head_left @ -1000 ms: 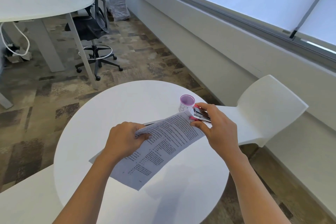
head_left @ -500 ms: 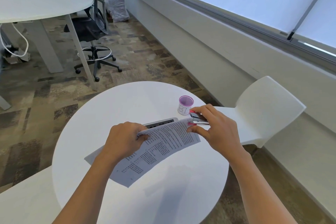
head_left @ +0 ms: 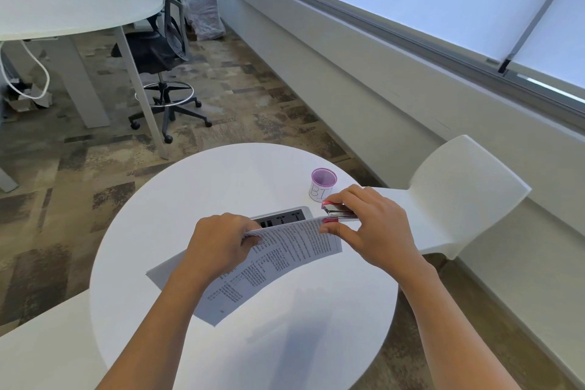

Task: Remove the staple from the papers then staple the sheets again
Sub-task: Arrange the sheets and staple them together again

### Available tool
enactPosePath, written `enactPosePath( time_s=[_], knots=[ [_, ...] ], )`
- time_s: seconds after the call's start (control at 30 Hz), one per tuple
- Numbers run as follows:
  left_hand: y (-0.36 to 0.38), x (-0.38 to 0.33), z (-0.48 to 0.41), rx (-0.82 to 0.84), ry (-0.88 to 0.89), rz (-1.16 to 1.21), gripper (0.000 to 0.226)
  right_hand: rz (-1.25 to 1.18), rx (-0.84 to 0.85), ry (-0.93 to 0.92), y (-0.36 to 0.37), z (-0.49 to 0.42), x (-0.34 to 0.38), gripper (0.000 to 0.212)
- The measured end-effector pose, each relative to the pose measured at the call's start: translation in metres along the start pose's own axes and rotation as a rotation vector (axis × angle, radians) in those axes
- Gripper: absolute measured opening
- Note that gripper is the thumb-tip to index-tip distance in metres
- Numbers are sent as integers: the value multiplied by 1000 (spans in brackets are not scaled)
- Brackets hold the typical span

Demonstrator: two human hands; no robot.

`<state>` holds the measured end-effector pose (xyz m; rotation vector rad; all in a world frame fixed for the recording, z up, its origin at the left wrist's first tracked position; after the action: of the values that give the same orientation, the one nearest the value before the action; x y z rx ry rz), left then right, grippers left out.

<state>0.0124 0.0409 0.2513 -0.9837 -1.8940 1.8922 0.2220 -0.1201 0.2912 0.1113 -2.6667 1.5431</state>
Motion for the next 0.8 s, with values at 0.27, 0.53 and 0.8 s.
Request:
enactPosePath(
  time_s=[0.27, 0.53, 0.8],
  knots=[
    [0, -2, 2, -10, 35, -6, 9, 71, -4, -8, 4, 2, 3, 31],
    [-1, 0, 3, -54, 47, -10, 7, 77, 49, -5, 3, 0, 7, 30],
    [1, 1, 1, -49, 52, -17, 8, 78, 63, -23, 1, -2, 12, 28]
  ],
)
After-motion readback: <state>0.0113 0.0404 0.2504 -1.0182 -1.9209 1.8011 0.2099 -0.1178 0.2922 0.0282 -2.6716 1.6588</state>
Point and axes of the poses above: each hand's wrist, its own z-axis away from the middle knuckle, its own y-axis out of the palm, x = y × z, the point moved 1 cm from there along -z, towards the middle knuckle, and after that the axes turned 11 degrees about -y, right-handed, at the moved point
